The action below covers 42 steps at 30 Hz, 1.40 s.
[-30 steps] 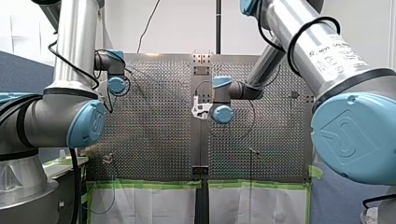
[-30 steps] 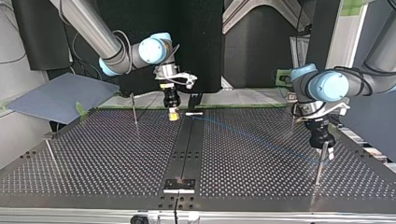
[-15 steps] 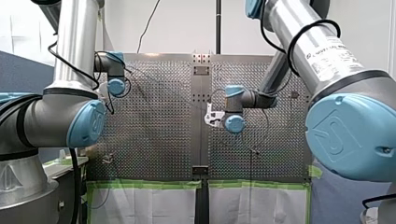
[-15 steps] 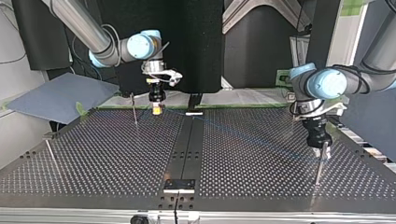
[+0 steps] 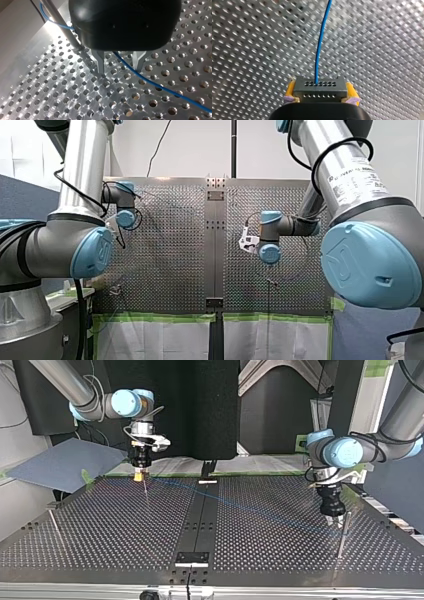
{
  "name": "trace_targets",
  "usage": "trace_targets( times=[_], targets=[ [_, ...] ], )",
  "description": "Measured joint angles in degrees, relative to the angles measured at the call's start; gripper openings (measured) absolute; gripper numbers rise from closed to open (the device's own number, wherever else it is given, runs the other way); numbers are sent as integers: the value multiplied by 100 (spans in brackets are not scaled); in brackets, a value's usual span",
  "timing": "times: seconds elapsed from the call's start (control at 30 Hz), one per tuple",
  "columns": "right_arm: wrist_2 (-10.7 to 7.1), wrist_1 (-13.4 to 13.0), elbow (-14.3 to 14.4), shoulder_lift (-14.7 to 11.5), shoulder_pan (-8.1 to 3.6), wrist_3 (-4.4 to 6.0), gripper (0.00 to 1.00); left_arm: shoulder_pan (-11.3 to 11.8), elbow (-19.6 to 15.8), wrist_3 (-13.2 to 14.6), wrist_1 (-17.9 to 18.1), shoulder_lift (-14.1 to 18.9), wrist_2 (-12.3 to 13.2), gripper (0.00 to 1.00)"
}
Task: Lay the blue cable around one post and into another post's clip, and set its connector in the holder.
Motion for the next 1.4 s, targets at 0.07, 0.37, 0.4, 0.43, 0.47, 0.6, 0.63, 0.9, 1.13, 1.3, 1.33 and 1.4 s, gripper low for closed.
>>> trace_targets(
  times=[0.07, 0.37, 0.4, 0.43, 0.47, 0.6, 0.63, 0.9, 1.13, 1.3, 1.33, 1.4],
  targets=[
    [-26, -96, 96, -69, -95, -5, 0, -4, 1, -7, 1, -2, 0, 57],
    [20, -458, 540, -110, -539, -67, 0, -28, -1, -5, -2, -6, 1, 57],
    [32, -473, 584, -108, -582, -74, 0, -30, 0, -4, -3, -6, 1, 57],
    [43, -498, 640, -106, -630, -81, 0, -31, 0, -3, -4, -6, 1, 57],
    [50, -525, 685, -104, -658, -84, 0, -32, 1, -2, -5, -4, 1, 57],
    [106, -681, 876, -94, -731, -85, 0, -34, -3, -1, -6, -2, 0, 57],
    [142, -735, 931, -89, -749, -85, 0, -34, -2, -1, -8, -3, -1, 57],
    [400, -1053, 1323, 187, -863, -69, 0, -42, 0, 0, -3, -5, -3, 57],
    [428, -1188, 1684, 488, -986, -27, 0, -37, 0, 0, 2, -2, -13, 57],
    [431, -1231, 1786, 530, -1078, -23, 0, -31, -1, 0, 2, -2, -10, 57],
    [432, -1240, 1793, 534, -1100, -23, 0, -30, 0, 0, 2, -2, -10, 57],
    [436, -1267, 1798, 560, -1148, -23, 0, -31, -1, 0, 0, -2, -9, 57]
  ],
)
